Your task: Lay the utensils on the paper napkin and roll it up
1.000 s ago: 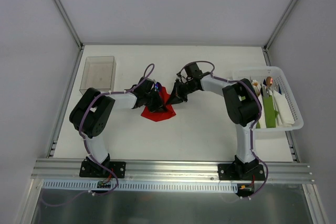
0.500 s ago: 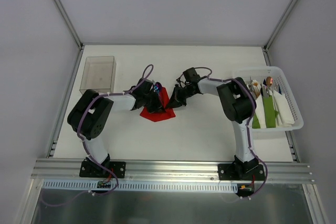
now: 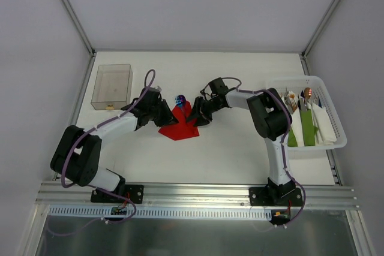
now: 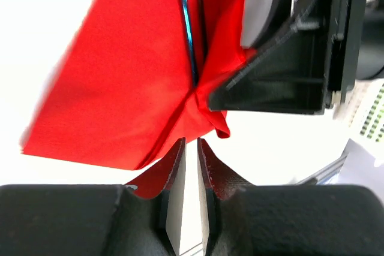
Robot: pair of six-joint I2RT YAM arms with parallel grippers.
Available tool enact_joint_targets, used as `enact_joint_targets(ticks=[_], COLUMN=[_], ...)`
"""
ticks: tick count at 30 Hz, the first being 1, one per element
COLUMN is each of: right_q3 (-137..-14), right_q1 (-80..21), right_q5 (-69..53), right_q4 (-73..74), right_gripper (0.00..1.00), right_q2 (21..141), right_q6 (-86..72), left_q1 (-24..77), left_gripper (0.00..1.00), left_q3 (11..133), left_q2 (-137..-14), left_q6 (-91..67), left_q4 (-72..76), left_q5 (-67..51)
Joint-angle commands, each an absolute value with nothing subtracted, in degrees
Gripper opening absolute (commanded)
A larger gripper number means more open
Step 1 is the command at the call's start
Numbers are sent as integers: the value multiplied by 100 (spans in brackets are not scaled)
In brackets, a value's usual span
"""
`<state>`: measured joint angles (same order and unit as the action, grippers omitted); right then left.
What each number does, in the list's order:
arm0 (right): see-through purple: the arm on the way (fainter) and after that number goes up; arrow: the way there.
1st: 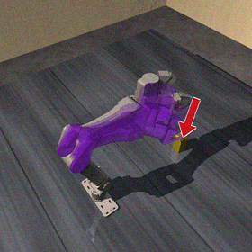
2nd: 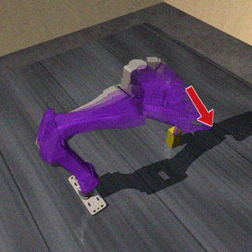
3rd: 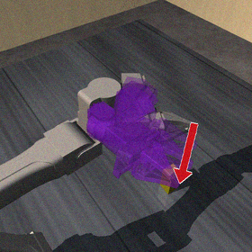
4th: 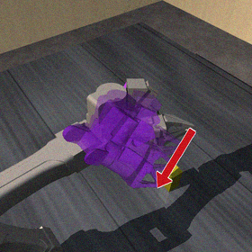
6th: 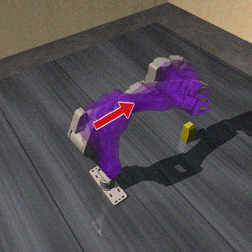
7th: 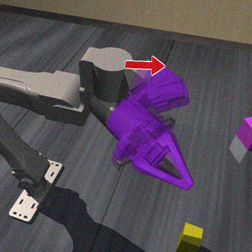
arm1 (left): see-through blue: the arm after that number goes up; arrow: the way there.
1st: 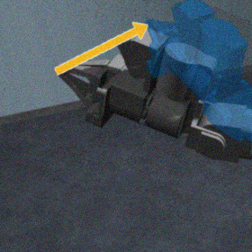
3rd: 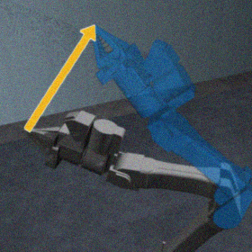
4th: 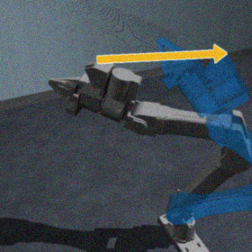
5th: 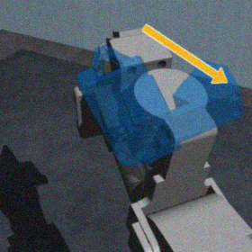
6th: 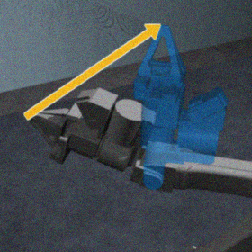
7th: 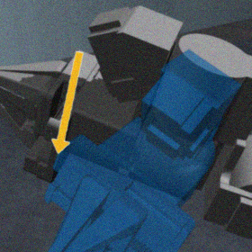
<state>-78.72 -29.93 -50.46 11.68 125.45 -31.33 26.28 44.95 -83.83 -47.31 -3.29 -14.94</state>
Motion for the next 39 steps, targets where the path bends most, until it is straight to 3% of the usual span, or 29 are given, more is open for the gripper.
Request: enact_joint_targets(ticks=[1,6,10,22,39], right_q3=[-7954,-8095,-8139,-8332,-8771], right_q1=[-3032,-3067,-3111,-3138,-3252], right_q5=[-5142,-5212,-5203,-5010,-4852], right_q4=[1195,1187,1187,1485,2206], right_gripper=[47,62,65,52,52], right_q2=[12560,12463,12375,12155,12226], right_q6=[-3050,-2945,-2848,-2268,-1530], left_q1=[2426,2119,2021,1995,2136], left_gripper=[13,13,15,13,1], left_q3=[4570,5018,5536,7101,7093], left_q2=[-8218,-8436,-8850,-10256,-10854], left_q6=[-4641,-4509,-4316,-4131,-4113], left_q4=[-650,-703,-756,-765,-826], left_q5=[-1371,-1546,-1731,-2724,-3349])
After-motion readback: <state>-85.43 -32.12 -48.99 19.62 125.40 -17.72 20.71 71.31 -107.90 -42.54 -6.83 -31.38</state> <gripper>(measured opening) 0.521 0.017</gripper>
